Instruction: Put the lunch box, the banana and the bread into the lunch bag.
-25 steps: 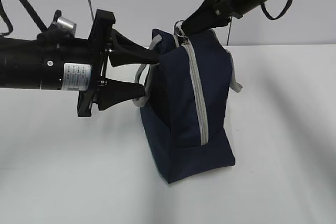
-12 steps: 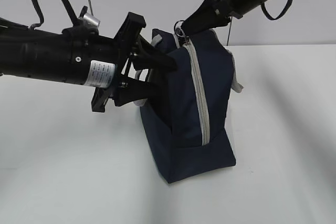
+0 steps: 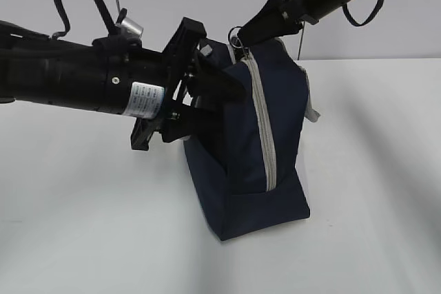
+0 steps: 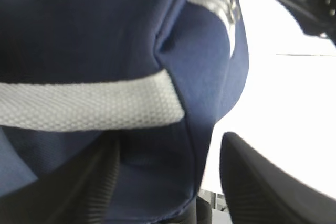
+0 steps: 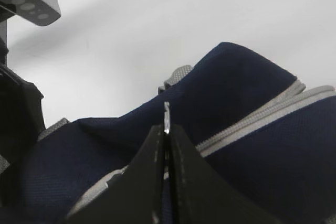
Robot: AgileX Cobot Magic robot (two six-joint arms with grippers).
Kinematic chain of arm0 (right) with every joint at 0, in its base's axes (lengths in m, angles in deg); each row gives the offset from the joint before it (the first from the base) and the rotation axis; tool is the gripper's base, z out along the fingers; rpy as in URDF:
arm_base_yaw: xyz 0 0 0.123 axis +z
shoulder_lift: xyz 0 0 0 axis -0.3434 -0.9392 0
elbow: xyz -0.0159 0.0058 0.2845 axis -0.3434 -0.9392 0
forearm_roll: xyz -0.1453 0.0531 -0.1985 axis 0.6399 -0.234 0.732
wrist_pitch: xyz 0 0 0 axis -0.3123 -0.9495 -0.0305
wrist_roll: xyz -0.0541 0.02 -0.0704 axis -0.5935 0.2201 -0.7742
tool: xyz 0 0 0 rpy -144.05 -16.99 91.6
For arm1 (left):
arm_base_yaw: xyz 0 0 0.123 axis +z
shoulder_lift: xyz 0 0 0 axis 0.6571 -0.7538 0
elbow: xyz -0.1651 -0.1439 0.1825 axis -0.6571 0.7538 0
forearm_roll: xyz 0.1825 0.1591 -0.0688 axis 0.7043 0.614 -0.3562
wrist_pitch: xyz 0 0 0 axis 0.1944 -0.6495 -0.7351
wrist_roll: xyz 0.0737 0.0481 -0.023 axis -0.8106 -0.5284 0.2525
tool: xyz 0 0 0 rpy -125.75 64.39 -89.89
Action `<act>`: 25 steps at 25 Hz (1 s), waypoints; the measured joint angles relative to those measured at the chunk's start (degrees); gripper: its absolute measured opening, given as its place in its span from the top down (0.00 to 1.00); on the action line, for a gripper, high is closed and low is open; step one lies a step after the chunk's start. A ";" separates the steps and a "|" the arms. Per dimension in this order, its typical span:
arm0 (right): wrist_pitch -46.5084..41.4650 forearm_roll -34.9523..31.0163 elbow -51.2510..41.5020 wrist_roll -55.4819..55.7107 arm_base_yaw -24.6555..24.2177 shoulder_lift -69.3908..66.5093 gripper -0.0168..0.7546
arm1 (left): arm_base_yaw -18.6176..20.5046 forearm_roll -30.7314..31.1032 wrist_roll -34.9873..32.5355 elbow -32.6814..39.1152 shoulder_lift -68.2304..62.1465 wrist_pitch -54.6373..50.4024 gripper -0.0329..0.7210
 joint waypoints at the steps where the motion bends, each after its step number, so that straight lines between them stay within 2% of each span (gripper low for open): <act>1: 0.00 0.00 0.00 0.00 0.00 0.00 1.00 | -0.24 0.04 0.00 -0.05 0.00 0.14 0.41; 3: 0.00 0.00 0.00 0.10 0.00 0.00 1.00 | -0.52 0.23 0.00 -0.04 0.00 0.45 0.51; 4: -0.03 0.00 0.00 0.22 0.00 0.00 1.00 | -0.58 0.36 0.00 -0.04 0.00 0.52 0.59; 6: -0.28 0.00 0.00 0.62 0.00 0.00 1.00 | -0.58 0.48 -0.77 -0.04 0.00 0.77 0.82; 8: -0.28 0.00 0.00 1.05 0.00 0.00 1.00 | -0.58 0.68 -1.97 -0.04 -0.04 0.94 0.92; 18: -0.61 -2.21 0.00 1.69 0.00 0.00 1.00 | -0.53 4.70 -2.61 -0.04 -0.06 -1.41 0.95; 25: 3.71 -2.59 0.00 1.69 0.00 0.00 1.00 | -0.53 7.76 -2.78 -0.06 -0.06 -3.67 0.95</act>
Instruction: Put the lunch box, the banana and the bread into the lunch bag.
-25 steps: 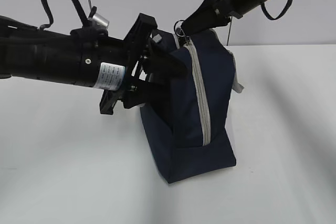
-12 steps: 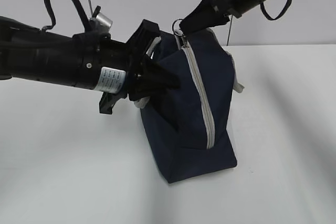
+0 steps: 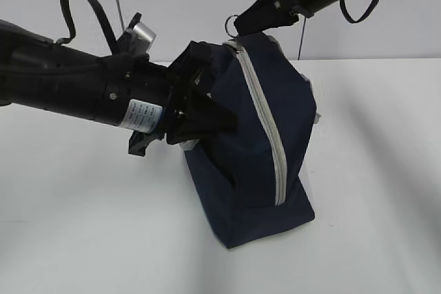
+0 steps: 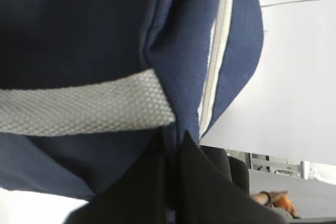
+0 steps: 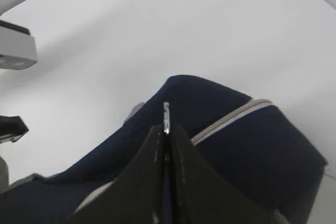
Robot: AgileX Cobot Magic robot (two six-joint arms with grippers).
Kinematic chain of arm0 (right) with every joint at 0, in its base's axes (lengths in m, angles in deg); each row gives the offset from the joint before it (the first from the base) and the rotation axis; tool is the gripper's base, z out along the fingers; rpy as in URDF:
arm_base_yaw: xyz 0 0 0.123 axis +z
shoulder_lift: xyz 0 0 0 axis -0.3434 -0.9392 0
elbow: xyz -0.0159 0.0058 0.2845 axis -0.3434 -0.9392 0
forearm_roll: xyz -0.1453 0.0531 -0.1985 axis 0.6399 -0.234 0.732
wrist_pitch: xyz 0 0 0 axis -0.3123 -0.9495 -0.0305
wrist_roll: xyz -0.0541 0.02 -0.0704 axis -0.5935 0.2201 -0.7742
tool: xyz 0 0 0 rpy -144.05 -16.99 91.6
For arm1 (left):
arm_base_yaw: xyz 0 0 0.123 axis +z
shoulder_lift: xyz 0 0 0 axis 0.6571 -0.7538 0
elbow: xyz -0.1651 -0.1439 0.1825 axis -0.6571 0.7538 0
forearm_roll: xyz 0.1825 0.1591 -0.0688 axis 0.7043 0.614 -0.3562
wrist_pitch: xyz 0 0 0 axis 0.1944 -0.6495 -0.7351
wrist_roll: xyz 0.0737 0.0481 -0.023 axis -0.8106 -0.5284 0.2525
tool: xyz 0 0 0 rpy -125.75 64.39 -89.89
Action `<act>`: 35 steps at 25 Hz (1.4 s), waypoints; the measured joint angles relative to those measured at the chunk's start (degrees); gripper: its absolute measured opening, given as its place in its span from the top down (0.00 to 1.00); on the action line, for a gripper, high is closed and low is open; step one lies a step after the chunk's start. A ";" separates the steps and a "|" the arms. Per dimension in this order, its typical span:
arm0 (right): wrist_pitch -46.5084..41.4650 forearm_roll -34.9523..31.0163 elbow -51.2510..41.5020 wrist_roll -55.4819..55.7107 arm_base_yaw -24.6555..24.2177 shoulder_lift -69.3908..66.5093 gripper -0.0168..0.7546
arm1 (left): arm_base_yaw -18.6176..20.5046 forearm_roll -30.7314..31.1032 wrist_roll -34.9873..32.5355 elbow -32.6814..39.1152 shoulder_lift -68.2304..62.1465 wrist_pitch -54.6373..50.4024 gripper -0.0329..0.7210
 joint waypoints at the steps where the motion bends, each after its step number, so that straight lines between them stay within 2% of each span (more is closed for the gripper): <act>1: 0.97 0.02 0.00 0.00 0.00 0.00 1.00 | 0.00 0.41 0.00 -0.05 0.00 -0.32 0.95; 8: 7.18 -1.37 0.25 -0.96 0.00 -0.35 1.00 | 0.00 3.40 0.00 -0.05 0.00 -3.26 0.95; 12: 7.65 -2.53 3.98 -1.89 0.00 -4.29 1.00 | 0.00 5.07 0.00 -0.05 0.00 -5.17 0.95; 21: 2.57 -2.21 19.27 1.77 -0.31 -16.72 1.00 | 0.10 7.81 0.37 -0.17 0.18 -6.98 0.95; 29: -1.90 -3.94 20.53 1.70 -2.14 -18.28 1.00 | 0.10 10.21 0.37 -0.17 1.12 -6.67 0.95; 31: -2.89 -4.81 20.62 -0.39 -2.48 -18.28 1.00 | 0.05 10.21 0.37 -0.17 1.12 -6.80 0.87; 33: -3.13 -4.81 20.62 -2.00 -2.62 -18.28 1.00 | 0.12 10.25 0.37 -0.17 1.18 -7.27 0.67; 35: -3.34 -4.93 20.65 -2.67 -2.62 -18.28 1.00 | 1.07 10.25 0.96 -0.17 1.22 -8.13 0.39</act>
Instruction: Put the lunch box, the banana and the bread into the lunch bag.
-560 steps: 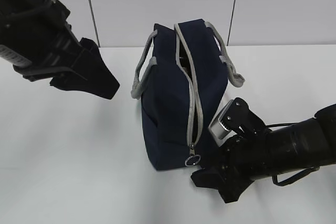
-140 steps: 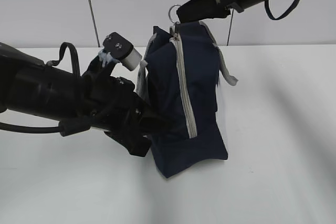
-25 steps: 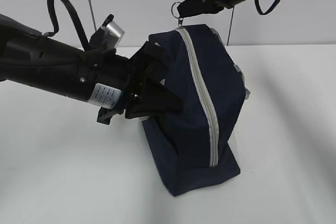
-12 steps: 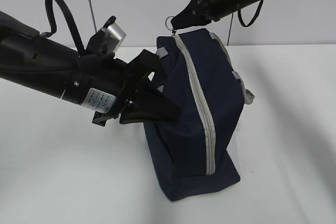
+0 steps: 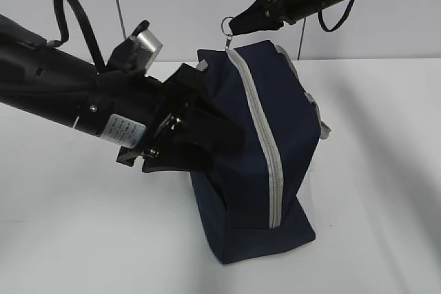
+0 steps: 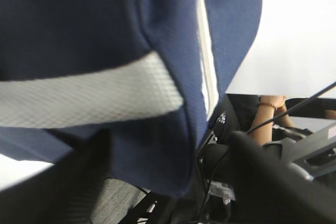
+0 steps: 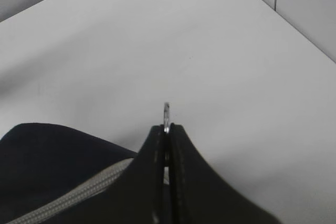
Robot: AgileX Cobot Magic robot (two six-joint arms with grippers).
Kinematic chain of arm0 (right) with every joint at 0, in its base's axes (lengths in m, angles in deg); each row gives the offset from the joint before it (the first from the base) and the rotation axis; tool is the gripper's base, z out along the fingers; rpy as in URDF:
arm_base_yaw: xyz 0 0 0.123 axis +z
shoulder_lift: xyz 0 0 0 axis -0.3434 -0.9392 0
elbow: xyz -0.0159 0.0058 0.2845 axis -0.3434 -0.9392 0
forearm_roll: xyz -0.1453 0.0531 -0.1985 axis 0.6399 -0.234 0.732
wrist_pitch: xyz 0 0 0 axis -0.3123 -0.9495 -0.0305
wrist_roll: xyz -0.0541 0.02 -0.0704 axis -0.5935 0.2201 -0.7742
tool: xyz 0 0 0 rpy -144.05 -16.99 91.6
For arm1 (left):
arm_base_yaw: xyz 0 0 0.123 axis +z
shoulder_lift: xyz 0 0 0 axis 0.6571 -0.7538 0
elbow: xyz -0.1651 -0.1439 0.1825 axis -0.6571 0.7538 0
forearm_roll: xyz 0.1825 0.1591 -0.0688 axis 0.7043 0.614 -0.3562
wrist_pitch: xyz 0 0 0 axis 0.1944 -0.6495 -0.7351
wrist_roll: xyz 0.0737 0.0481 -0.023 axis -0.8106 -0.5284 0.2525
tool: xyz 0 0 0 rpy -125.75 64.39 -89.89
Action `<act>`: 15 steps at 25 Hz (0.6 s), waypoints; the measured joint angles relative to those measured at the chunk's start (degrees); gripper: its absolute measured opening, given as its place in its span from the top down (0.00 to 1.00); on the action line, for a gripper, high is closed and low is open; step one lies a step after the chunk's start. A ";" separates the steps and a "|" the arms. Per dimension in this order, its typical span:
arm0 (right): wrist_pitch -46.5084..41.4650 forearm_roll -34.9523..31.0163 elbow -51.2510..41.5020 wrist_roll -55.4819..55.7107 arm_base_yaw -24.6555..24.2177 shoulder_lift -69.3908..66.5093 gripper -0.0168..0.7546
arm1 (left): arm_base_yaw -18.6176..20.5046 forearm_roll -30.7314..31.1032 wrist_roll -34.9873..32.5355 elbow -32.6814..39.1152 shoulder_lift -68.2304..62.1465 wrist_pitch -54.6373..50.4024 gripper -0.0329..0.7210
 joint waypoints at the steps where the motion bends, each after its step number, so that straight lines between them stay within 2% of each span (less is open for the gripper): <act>1: 0.00 0.00 0.00 -0.24 0.00 0.00 1.00 | 0.75 0.00 0.49 0.00 0.10 -0.56 0.30; 2: 0.00 0.00 0.00 -0.34 0.00 0.00 1.00 | 1.86 0.00 1.03 0.00 0.43 -1.08 0.22; 4: 0.00 0.00 0.00 -0.34 0.00 0.00 1.00 | 4.62 -0.41 1.98 0.00 1.47 -2.52 0.17; 10: -0.09 0.23 0.00 -0.45 0.00 0.00 1.00 | 12.58 -2.65 8.33 -1.66 5.18 -1.70 0.26; 15: -0.09 1.31 0.00 -1.88 -0.04 0.00 1.00 | 13.34 0.81 13.22 -8.24 2.12 1.27 0.30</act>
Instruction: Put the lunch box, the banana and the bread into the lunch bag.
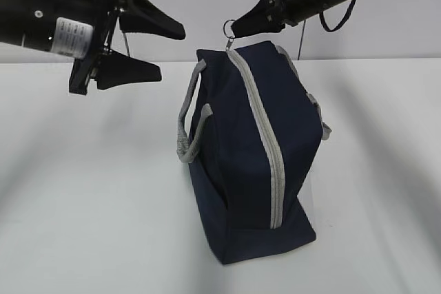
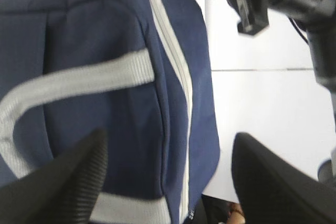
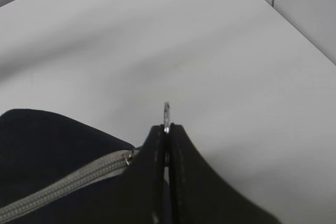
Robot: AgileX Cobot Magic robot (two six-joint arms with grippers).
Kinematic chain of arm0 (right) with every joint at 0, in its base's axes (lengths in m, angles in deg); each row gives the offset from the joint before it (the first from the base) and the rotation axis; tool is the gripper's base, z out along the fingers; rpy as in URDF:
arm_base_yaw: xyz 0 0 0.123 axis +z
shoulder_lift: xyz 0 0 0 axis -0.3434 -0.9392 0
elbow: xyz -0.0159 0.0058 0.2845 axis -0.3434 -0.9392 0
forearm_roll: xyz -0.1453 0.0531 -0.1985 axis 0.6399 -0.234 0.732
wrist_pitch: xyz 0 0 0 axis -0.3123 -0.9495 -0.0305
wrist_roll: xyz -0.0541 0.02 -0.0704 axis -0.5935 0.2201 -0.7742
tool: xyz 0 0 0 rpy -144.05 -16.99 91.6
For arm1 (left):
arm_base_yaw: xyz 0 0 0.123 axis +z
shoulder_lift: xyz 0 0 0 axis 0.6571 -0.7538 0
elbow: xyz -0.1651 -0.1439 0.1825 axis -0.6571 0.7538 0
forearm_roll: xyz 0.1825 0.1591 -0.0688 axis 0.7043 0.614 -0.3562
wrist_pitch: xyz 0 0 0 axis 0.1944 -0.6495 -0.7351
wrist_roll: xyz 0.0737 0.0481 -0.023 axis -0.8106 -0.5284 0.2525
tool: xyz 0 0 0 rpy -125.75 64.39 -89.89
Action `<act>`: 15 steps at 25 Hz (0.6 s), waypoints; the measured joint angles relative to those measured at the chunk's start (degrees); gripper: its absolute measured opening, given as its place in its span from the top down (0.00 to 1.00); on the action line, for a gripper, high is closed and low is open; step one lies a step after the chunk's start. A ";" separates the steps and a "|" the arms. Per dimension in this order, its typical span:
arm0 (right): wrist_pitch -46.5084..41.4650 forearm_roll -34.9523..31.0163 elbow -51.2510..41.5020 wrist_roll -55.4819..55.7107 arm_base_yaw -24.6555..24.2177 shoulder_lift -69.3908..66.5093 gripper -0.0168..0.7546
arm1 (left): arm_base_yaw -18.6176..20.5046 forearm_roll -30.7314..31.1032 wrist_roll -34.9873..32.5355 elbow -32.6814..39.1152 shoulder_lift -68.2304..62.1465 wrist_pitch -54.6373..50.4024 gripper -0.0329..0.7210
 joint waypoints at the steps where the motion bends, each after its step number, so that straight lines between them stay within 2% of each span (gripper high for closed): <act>1: 0.00 0.00 0.00 -0.58 0.00 0.00 1.00 | 0.00 0.48 0.67 -1.65 -1.45 0.12 0.30; 8: 0.00 0.86 0.00 -5.87 0.00 -0.44 1.00 | -0.25 1.76 3.16 -12.11 -12.08 0.83 0.31; 15: 0.00 2.36 0.00 -10.53 0.00 -0.49 1.00 | -3.15 4.32 6.36 -20.73 -19.52 0.91 0.31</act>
